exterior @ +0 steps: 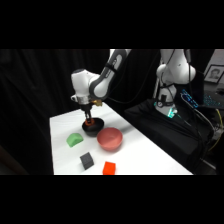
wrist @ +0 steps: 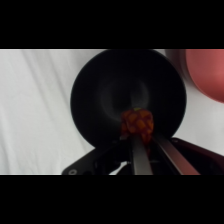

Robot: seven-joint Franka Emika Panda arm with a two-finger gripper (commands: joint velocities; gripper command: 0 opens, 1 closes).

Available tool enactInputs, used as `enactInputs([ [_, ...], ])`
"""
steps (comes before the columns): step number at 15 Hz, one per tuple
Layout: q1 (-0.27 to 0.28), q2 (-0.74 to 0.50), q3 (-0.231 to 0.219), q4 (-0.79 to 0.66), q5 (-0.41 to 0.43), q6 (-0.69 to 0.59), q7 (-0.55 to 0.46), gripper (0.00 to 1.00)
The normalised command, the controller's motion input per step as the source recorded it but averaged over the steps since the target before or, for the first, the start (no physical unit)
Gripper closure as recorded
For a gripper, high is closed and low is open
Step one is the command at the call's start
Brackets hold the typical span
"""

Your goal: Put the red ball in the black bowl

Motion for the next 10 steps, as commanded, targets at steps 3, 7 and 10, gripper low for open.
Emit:
enactInputs([
  [3, -0.025, 0.11, -0.011, 0.16, 0.088, 0.0, 0.04, 0.6],
  [7, -0.058, 0.03, 0.018, 0.17, 0.138, -0.18, -0.01, 0.3],
  [10, -0.044, -0.07, -0.014, 0.15, 0.096, -0.31, -0.01, 0.04],
])
